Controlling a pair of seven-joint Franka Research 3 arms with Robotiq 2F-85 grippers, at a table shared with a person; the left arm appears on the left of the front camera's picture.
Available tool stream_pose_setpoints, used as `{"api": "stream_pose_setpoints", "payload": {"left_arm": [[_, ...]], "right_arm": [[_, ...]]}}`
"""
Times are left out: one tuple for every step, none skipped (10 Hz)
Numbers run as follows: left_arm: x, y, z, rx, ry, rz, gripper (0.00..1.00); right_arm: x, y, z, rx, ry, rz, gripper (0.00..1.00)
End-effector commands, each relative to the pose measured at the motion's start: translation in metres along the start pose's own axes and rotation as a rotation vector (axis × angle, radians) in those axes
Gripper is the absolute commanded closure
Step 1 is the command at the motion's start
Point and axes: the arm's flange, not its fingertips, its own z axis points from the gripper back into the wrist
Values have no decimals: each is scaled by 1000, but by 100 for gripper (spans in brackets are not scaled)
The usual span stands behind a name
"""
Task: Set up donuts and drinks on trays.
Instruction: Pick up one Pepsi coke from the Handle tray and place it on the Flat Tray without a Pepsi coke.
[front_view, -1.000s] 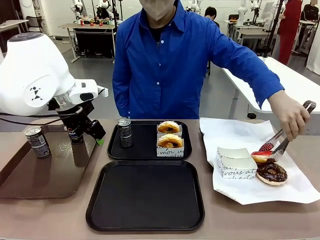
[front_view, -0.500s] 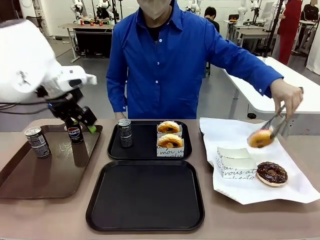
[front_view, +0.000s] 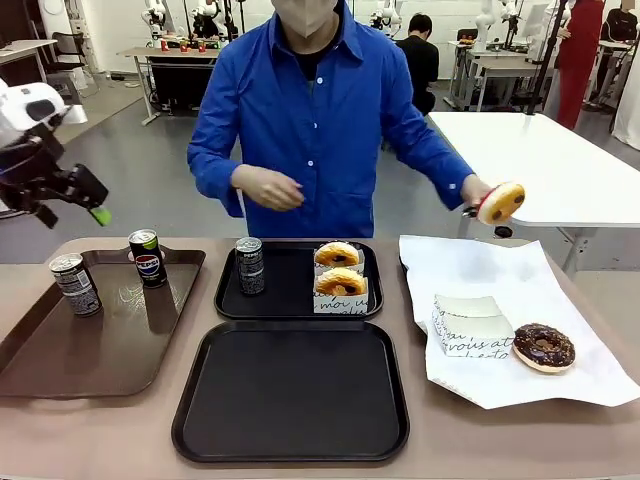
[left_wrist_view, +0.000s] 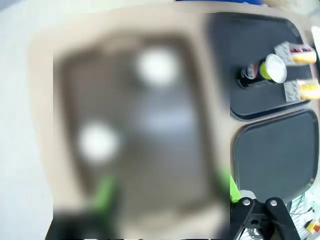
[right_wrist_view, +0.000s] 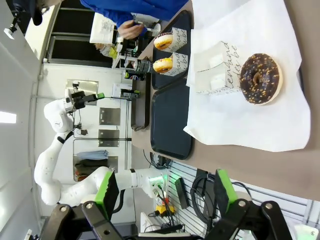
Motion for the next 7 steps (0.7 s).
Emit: {"api": "stream_pose_setpoints", "payload": {"left_arm": [[4,11,-3,74,62,95,0],[3,18,-2,108,104,99,0],[0,22,-2,138,142,104,0],[0,22,-1,144,147,106,0],[-1,16,1,132,93,86,0],[-6,30,-7,117,118,101,0],[-6,30,-7,117,118,101,0]], "right_arm": [[1,0,0,18,-6,12,0],[1,0,0,18,-6,12,0],[1,0,0,18,-6,12,0],[1,0,0,18,-6,12,0],[1,0,0,18,-6,12,0],[1,0,0,18,-6,12,0],[1,0,0,18,-6,12,0]]}}
